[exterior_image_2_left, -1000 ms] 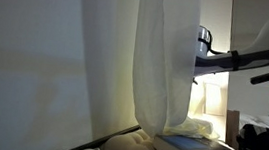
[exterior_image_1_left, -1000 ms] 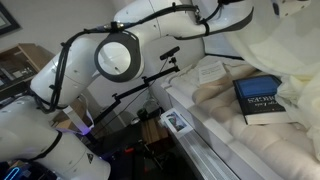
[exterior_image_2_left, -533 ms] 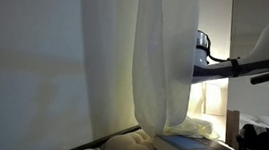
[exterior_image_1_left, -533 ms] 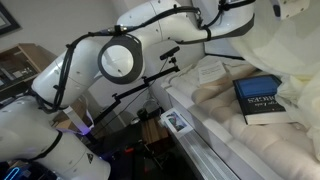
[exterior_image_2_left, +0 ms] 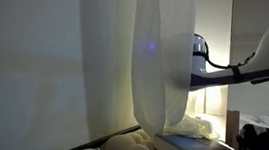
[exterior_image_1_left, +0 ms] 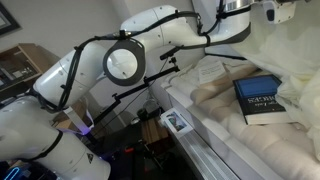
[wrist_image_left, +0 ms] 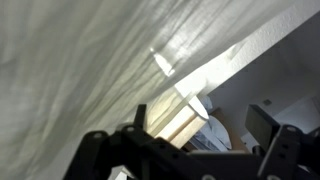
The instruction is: Draw the curtain to the right
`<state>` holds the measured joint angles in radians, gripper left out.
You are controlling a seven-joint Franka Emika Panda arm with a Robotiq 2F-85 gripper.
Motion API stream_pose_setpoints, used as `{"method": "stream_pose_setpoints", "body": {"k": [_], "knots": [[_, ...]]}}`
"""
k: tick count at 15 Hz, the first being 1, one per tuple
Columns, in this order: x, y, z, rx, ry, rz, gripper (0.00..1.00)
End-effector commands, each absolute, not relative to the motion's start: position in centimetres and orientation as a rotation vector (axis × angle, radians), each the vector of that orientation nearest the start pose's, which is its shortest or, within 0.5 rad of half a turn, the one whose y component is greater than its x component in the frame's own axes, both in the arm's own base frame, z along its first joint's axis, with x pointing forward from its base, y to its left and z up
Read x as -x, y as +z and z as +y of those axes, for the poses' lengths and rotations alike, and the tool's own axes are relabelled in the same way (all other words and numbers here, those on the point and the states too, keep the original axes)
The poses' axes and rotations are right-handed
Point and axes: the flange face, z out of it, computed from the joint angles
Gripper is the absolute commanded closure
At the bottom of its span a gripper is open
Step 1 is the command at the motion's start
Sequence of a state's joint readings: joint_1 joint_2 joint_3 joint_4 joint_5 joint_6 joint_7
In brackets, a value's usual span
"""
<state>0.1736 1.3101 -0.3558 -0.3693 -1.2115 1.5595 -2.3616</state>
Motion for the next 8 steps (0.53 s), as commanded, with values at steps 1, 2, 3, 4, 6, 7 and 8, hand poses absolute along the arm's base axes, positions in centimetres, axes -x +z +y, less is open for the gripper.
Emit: {"method": "stream_pose_setpoints", "body": {"k": [1,2,3,4,6,7,8], "knots": [[-81.6,39.5,-2.3,-0.466,-1.647,1.972,0.00],[-81.9,39.9,-2.2,-0.425,-1.599,2.006,0.00],[-82.1,40.4,-2.2,-0.412,-1.542,2.049,0.00],[-81.9,41.0,-2.5,-0.446,-1.482,2.098,0.00],[-81.9,39.2,-2.2,-0.452,-1.552,2.053,0.00],[-81.8,39.8,-2.4,-0.460,-1.531,2.067,0.00],[-81.8,40.1,-2.5,-0.467,-1.520,2.072,0.00]]}}
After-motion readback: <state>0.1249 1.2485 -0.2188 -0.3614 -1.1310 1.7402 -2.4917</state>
